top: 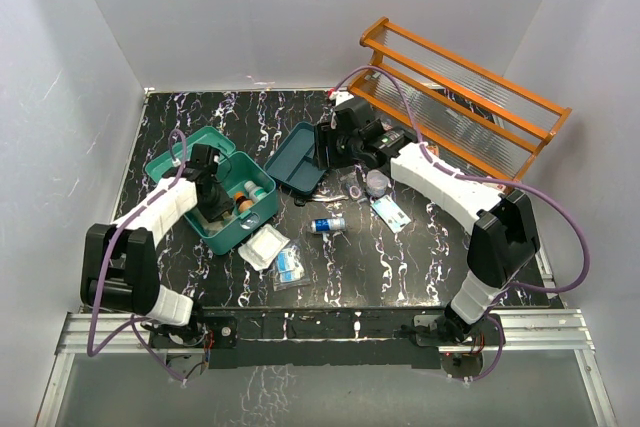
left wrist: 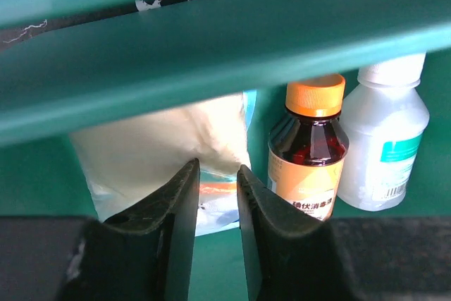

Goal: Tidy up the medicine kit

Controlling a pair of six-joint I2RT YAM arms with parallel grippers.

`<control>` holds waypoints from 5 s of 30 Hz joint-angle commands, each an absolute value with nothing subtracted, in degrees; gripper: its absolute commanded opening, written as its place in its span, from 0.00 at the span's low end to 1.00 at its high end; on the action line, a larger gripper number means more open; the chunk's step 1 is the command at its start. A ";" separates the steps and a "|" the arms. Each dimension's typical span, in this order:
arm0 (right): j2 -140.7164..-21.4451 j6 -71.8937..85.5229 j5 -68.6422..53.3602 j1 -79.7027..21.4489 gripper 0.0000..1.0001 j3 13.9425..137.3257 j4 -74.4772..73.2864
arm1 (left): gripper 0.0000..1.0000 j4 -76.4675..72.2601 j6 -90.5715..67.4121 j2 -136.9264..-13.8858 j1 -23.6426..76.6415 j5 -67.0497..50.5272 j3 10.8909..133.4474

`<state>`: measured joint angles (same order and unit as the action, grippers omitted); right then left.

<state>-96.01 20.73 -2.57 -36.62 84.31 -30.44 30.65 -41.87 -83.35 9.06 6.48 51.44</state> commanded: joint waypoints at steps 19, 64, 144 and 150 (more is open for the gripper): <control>-92.70 24.14 -11.56 -43.65 0.62 72.86 -18.26 | 0.40 37.32 -35.35 -66.00 9.84 3.36 62.27; -113.90 37.33 -22.75 -50.49 0.43 72.12 -4.73 | 0.56 32.92 -34.05 -48.69 9.84 -0.26 63.54; -92.84 3.24 -38.45 -32.34 0.50 93.58 -23.13 | 0.03 5.78 -7.13 -66.71 9.84 -56.32 62.31; -88.40 8.32 -20.89 -31.97 0.60 84.58 -15.21 | 0.03 23.60 7.42 -68.64 9.51 -51.81 68.27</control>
<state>-92.90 4.69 -35.16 -32.32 88.07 -23.33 11.27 -5.13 -68.71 9.61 -54.04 63.29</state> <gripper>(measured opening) 0.592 0.099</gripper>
